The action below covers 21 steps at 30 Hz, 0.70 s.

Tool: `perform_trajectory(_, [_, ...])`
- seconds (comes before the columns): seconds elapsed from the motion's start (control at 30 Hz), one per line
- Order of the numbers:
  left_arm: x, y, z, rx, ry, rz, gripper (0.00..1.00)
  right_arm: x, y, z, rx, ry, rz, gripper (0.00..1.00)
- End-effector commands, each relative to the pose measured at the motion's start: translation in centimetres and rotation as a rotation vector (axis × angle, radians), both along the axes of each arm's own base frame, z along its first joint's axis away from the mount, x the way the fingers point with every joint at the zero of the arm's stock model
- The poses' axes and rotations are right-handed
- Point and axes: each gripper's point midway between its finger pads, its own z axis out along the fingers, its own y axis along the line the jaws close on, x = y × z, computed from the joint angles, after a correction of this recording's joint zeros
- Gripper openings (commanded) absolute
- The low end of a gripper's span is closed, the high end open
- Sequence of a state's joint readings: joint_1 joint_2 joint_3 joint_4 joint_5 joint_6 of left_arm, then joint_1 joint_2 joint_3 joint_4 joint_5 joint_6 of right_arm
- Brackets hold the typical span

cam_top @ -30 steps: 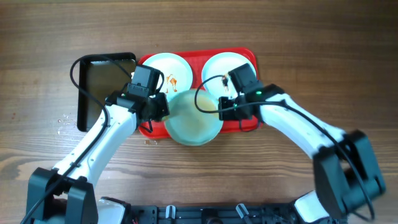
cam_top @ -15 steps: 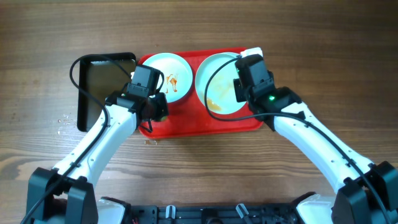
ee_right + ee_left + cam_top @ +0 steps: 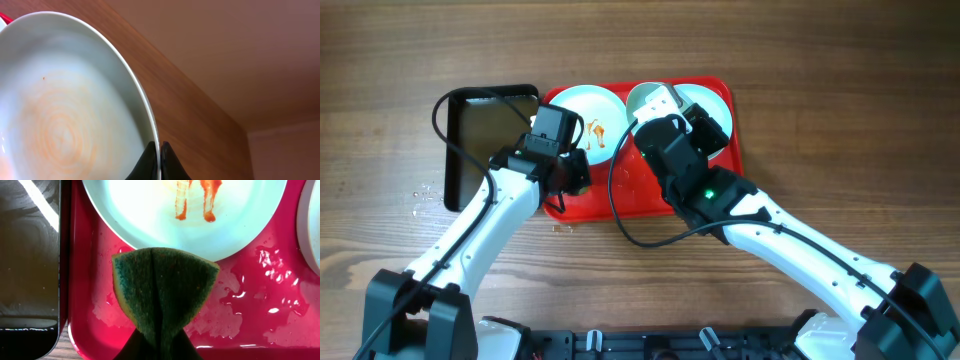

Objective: Clean dirty plates on tray and stack at the side
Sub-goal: 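Lift the cleaned plate with the right gripper and carry it right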

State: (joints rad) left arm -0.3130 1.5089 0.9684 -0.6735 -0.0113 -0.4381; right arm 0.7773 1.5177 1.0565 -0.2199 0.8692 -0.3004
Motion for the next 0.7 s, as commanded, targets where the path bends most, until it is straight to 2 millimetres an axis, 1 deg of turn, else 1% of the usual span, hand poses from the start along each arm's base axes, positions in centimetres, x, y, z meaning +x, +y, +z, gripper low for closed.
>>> perform_trajectory(0.0, [0.2,0.3,0.2,0.017,-0.012,-0.002,0.09,0.0,-0.6,1.4,0.141,-0.056,-0.089,0.04])
perform_trajectory(0.07, [0.2,0.4,0.2,0.017,-0.012,-0.001,0.09,-0.1,-0.7,0.7,0.244,-0.043,-0.125,0.04])
perform_trajectory(0.1, [0.2,0.3,0.2,0.017,-0.012,-0.002,0.09,-0.1,-0.6,0.0,0.316,-0.019,-0.138,0.04])
perform_trajectory(0.13, [0.2,0.4,0.2,0.017,-0.012,-0.001,0.09,-0.1,-0.5,-1.1,0.402,0.033,-0.147,0.04])
perform_trajectory(0.17, [0.2,0.3,0.1,0.016,-0.012,-0.002,0.09,0.2,-1.0,-2.0,0.489,0.079,-0.174,0.04])
perform_trajectory(0.23, [0.2,0.3,0.1,0.016,-0.012,-0.002,0.09,1.4,-3.5,-3.5,0.662,0.152,-0.272,0.04])
perform_trajectory(0.27, [0.2,0.3,0.1,0.016,-0.012,-0.002,0.09,1.8,-4.4,-4.0,0.717,0.181,-0.296,0.04])
perform_trajectory(0.3, [0.2,0.3,0.1,0.016,-0.012,-0.002,0.09,2.5,-6.6,-4.7,0.816,0.220,-0.357,0.04])
perform_trajectory(0.33, [0.2,0.3,0.1,0.016,-0.012,-0.002,0.09,3.2,-10.6,-5.5,0.955,0.252,-0.471,0.04])
perform_trajectory(0.37, [0.2,0.3,0.1,0.016,-0.012,-0.002,0.09,3.4,-12.7,-5.7,1.010,0.259,-0.519,0.04])
perform_trajectory(0.43, [0.2,0.3,0.1,0.016,-0.012,-0.002,0.09,3.1,-18.2,-6.4,1.102,0.231,-0.694,0.04])
perform_trajectory(0.47, [0.2,0.3,0.1,0.013,-0.011,-0.003,0.09,2.4,-22.5,-7.0,1.155,0.201,-0.809,0.04])
perform_trajectory(0.53, [0.2,0.2,0.1,0.009,-0.009,-0.005,0.09,1.5,-25.9,-7.7,1.187,0.184,-0.886,0.04])
perform_trajectory(0.57, [0.1,0.2,0.1,0.006,-0.009,-0.006,0.09,0.8,-27.9,-8.5,1.194,0.177,-0.942,0.04])
perform_trajectory(0.6, [0.1,0.2,0.1,0.006,-0.009,-0.006,0.09,0.3,-28.9,-9.1,1.191,0.178,-0.975,0.04])
perform_trajectory(0.67, [0.1,0.2,0.1,0.006,-0.009,-0.006,0.10,-0.5,-30.1,-10.6,1.186,0.197,-1.027,0.04])
